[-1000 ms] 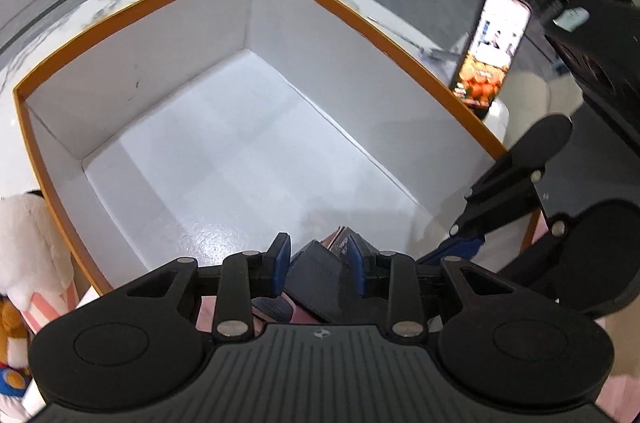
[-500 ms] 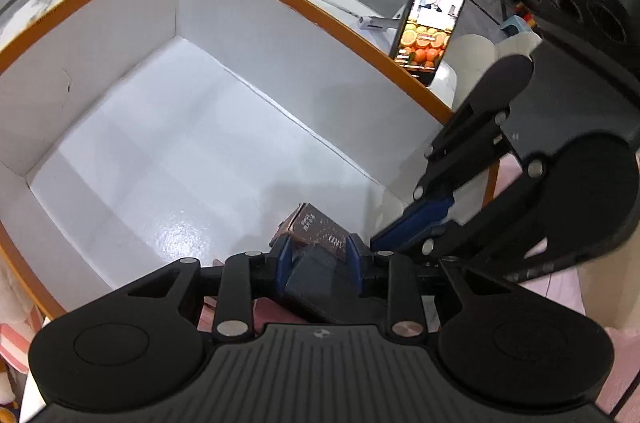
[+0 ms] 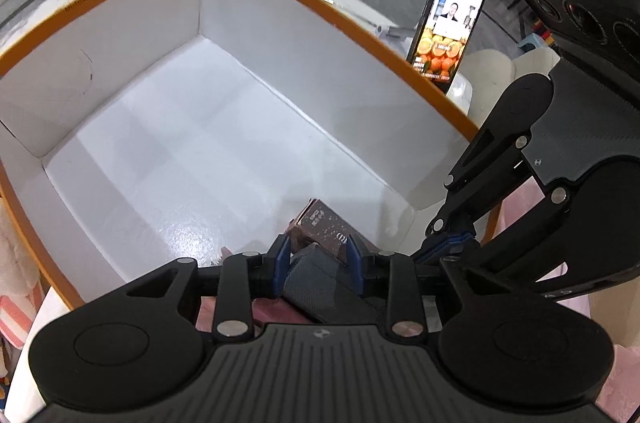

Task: Organize objects
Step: 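Lower the photo card box into the orange box and open the right gripper, then grasp the small cardboard box with the left gripper while the right grasps the yellow tape measure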

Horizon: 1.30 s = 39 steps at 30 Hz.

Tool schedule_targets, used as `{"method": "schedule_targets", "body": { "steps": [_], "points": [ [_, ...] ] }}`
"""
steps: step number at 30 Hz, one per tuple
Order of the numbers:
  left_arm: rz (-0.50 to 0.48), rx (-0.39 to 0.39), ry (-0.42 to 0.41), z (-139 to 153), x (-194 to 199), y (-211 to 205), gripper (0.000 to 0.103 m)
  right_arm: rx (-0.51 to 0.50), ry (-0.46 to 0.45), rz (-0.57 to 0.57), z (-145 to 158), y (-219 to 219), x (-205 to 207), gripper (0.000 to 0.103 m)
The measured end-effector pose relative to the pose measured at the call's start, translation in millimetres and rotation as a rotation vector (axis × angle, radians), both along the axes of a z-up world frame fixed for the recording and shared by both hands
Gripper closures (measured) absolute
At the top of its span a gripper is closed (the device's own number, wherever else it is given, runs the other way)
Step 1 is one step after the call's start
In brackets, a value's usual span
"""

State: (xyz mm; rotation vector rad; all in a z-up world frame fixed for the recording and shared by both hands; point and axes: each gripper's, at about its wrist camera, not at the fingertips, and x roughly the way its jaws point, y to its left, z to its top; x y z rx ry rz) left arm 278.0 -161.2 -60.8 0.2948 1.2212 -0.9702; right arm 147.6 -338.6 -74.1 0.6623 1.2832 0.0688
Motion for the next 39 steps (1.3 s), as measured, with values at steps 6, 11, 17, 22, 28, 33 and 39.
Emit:
{"method": "schedule_targets", "body": {
  "steps": [6, 11, 17, 22, 28, 33, 39],
  "points": [
    [0.054, -0.044, -0.057, 19, -4, 13, 0.065, -0.056, -0.002, -0.020, 15, 7, -6, 0.097],
    [0.119, -0.101, -0.123, 50, -21, 34, 0.063, -0.119, -0.022, -0.033, 34, 18, -13, 0.097],
    [0.258, -0.077, -0.204, 89, -53, 76, 0.060, -0.181, -0.172, -0.024, 71, 50, -25, 0.095],
    [0.367, -0.035, -0.252, 102, -81, 119, 0.054, -0.207, -0.276, 0.031, 93, 80, -22, 0.078],
    [0.327, 0.052, -0.299, 91, -115, 159, 0.045, -0.237, -0.324, 0.140, 96, 117, 10, 0.067],
    [0.230, 0.114, -0.337, 66, -133, 181, 0.031, -0.267, -0.299, 0.213, 83, 146, 41, 0.060],
    [0.081, 0.186, -0.337, 28, -130, 188, 0.027, -0.327, -0.237, 0.303, 59, 161, 78, 0.053]
  ]
}}
